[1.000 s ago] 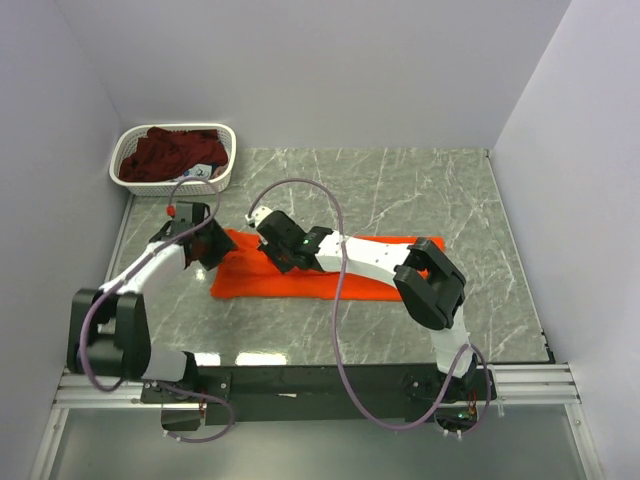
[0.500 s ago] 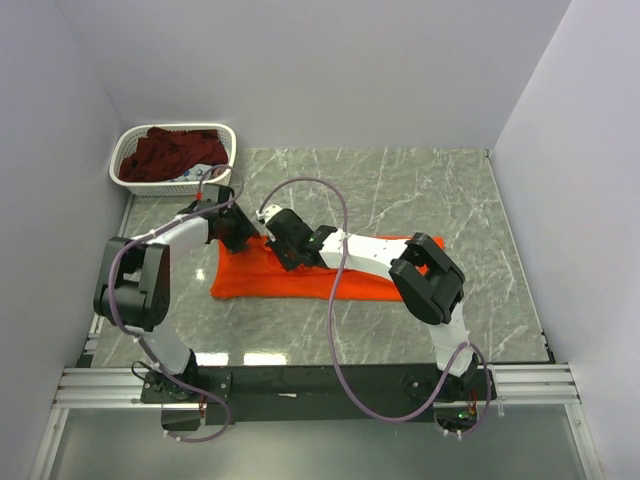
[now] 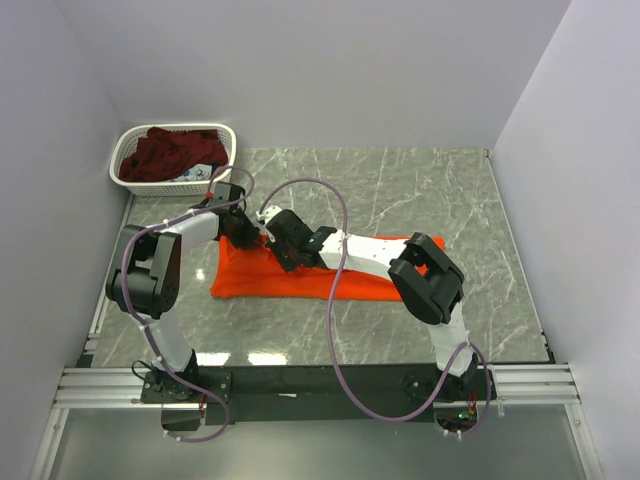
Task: Fold and stack the t-shirts
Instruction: Fold the tshirt
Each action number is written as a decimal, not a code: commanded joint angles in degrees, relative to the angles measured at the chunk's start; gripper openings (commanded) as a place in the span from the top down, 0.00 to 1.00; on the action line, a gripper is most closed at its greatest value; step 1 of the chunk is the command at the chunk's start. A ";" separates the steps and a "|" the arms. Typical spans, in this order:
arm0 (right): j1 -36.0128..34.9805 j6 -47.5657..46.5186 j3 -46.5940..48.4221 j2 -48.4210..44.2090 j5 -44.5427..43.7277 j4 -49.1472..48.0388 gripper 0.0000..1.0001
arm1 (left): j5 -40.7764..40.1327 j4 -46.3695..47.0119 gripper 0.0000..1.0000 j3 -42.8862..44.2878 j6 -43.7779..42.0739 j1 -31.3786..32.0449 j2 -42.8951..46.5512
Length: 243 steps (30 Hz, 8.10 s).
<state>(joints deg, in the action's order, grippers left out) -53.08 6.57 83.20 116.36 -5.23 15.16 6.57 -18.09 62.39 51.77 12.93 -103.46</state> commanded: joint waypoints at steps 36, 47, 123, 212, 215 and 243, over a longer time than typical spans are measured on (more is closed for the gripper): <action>0.78 -5.51 2.85 -0.95 -7.42 2.25 0.99 | -7.97 -1.25 0.99 4.59 -4.31 0.61 6.25; 0.70 -7.71 2.58 -2.71 -9.88 3.12 0.99 | -9.73 -3.71 0.99 10.29 -7.47 0.69 5.20; 0.07 3.53 -0.75 -11.23 5.05 6.04 0.66 | -17.11 -9.16 0.55 -8.25 0.71 0.17 25.58; -12.40 30.08 -26.77 -35.31 1.37 28.60 0.50 | -31.52 -14.96 0.21 49.23 -16.62 8.87 -21.01; -10.91 31.05 -28.96 -39.27 0.40 30.89 0.48 | -32.06 -18.81 0.22 49.40 -13.46 9.04 -17.93; 2.10 30.43 -43.12 -52.90 5.15 25.63 0.49 | -26.25 -20.94 0.60 41.92 -4.04 19.24 -26.96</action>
<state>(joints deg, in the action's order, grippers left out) -51.33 36.40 39.99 63.83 -0.40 43.42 -18.31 -40.97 99.90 49.69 32.32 -126.41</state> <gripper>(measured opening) 0.517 0.415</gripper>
